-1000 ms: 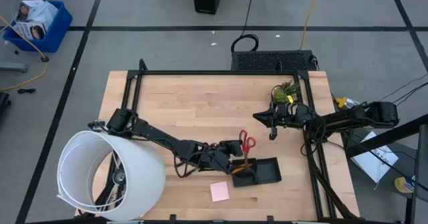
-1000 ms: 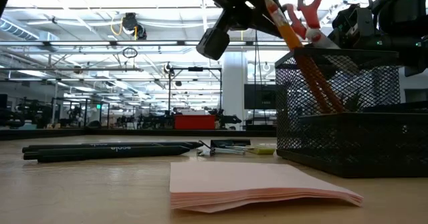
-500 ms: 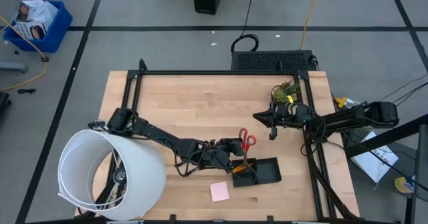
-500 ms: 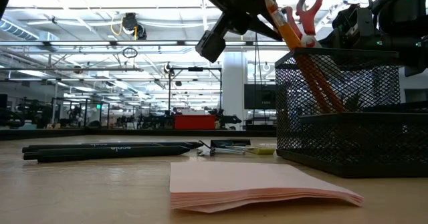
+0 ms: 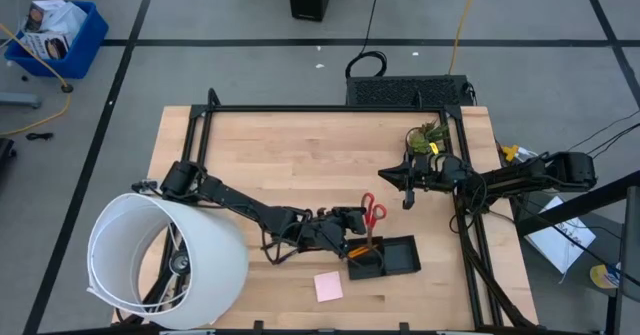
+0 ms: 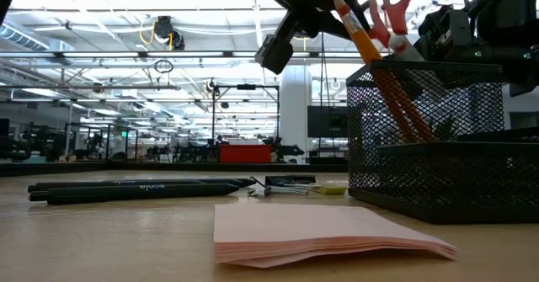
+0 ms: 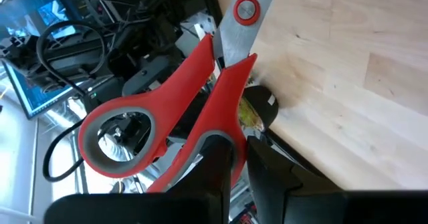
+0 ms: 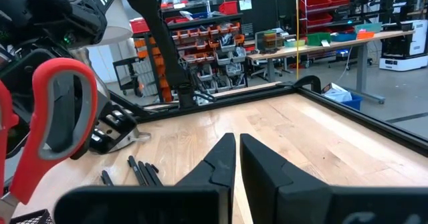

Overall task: Pick and place office supplies into organizer
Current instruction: Put the red scissors into the black desk organizer

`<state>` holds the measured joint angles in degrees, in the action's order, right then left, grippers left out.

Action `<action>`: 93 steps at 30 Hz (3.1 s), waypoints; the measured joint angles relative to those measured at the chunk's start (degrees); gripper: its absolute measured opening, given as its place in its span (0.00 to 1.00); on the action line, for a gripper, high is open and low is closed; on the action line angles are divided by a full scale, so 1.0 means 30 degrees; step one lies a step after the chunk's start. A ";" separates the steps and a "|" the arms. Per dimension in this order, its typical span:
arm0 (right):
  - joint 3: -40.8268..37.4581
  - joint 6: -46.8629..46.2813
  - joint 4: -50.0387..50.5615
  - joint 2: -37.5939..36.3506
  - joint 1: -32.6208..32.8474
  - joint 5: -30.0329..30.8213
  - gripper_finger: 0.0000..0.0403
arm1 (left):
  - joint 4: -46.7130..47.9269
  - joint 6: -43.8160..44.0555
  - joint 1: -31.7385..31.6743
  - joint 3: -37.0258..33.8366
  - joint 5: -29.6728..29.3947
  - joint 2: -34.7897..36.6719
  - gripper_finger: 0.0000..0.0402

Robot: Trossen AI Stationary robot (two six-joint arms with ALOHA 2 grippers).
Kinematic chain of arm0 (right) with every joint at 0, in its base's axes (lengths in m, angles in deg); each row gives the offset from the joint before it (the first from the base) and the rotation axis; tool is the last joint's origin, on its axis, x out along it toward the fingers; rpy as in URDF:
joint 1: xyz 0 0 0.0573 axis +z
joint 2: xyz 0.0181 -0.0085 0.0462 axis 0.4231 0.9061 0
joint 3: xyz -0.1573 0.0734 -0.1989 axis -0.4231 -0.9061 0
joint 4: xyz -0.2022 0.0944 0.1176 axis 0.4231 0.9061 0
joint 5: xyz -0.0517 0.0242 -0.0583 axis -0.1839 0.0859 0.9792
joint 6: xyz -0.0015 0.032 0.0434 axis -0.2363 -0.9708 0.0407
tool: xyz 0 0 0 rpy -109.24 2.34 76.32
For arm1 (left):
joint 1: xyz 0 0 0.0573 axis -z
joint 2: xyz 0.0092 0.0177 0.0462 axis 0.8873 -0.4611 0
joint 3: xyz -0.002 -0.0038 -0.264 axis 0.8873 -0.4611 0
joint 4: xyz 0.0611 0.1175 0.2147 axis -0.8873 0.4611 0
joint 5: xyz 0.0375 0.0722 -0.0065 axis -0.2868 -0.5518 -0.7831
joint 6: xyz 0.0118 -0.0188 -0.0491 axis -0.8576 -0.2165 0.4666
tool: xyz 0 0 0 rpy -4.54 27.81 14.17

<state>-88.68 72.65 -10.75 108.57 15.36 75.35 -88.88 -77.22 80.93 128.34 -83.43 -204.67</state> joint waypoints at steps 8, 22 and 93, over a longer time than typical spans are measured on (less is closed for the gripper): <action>-0.0003 -0.0006 -0.0007 0.0000 0.0000 0.0000 0.04 | 0.0064 0.0839 -0.0177 -0.0005 -0.0177 0.0005 0.12; 0.0000 0.0000 0.0000 0.0000 0.0006 0.0000 0.04 | 0.0647 -0.0202 -0.0298 -0.0003 -0.0609 0.0007 0.12; -0.0007 -0.0007 0.0000 0.0000 0.0007 0.0001 0.04 | -0.1086 -1.1123 -0.0052 -0.0007 0.6055 0.0014 0.12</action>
<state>-88.70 72.63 -10.75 108.57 15.38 75.35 -92.14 -110.59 80.78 128.31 -65.26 -204.63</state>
